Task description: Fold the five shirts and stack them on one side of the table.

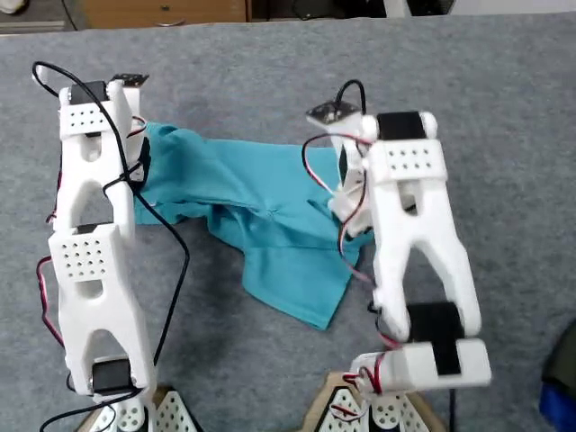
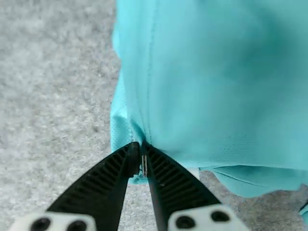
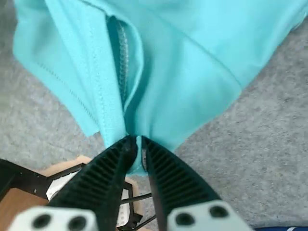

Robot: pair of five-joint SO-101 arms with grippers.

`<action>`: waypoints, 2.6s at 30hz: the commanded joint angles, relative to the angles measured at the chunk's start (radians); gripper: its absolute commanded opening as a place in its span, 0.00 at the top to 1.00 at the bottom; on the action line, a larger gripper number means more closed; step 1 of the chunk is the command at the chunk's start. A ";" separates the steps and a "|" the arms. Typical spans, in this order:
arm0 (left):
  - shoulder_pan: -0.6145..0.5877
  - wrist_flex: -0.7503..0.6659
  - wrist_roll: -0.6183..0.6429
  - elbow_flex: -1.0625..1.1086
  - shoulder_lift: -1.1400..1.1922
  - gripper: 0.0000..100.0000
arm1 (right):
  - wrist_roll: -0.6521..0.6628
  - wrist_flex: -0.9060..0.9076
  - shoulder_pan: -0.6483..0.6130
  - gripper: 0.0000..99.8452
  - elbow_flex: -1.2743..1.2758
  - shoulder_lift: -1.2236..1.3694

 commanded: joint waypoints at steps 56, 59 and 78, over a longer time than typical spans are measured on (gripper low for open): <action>-0.029 -0.075 -0.017 0.193 -0.314 0.70 | 0.014 -0.178 -0.056 0.87 0.440 -0.320; -0.014 -0.026 -0.008 0.072 -0.346 0.68 | 0.014 -0.146 -0.053 0.87 0.326 -0.320; 0.141 -0.347 0.316 -0.075 0.058 0.98 | -0.233 -0.793 0.041 0.99 -0.002 0.317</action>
